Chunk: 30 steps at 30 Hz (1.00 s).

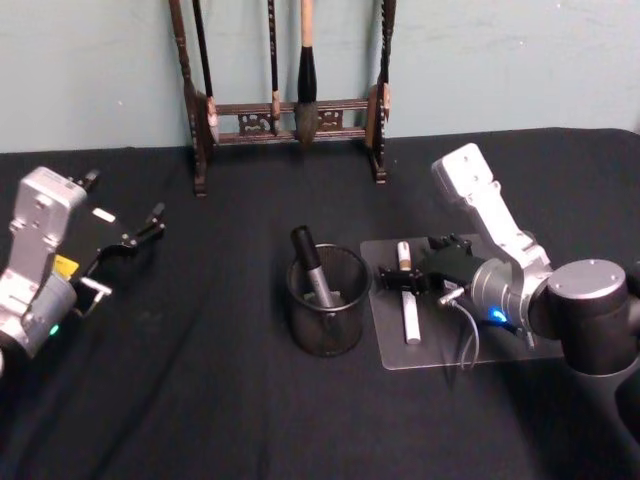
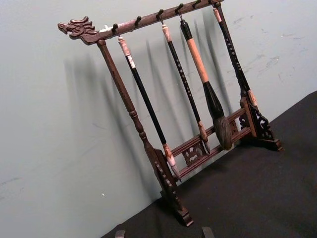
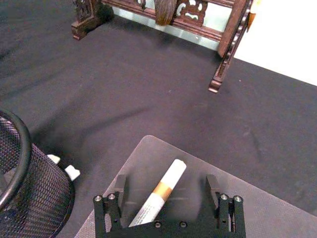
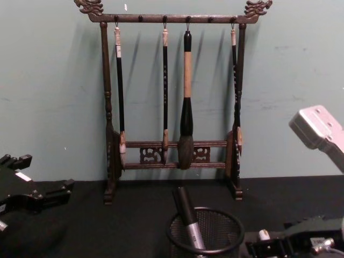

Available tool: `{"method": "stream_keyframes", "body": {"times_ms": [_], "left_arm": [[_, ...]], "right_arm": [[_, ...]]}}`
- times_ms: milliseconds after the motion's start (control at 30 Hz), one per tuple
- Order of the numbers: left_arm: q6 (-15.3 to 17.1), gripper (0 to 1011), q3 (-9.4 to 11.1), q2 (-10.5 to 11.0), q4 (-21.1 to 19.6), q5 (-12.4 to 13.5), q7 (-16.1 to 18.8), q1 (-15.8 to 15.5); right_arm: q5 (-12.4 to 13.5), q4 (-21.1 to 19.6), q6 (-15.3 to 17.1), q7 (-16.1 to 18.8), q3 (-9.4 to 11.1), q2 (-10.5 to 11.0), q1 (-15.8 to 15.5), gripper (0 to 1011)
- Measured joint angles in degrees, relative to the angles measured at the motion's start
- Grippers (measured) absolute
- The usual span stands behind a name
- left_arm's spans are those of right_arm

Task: Pick up the water-based marker from the table and place it into the pen holder.

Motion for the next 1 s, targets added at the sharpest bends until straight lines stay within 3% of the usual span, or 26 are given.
{"method": "stream_keyframes", "body": {"times_ms": [1000], "left_arm": [[0.00,1001,0.00,0.00,0.00,0.00,0.00,0.00]], "right_arm": [[-2.87,1.45,0.79,3.13,2.16,-1.87,-1.08,1002]]}}
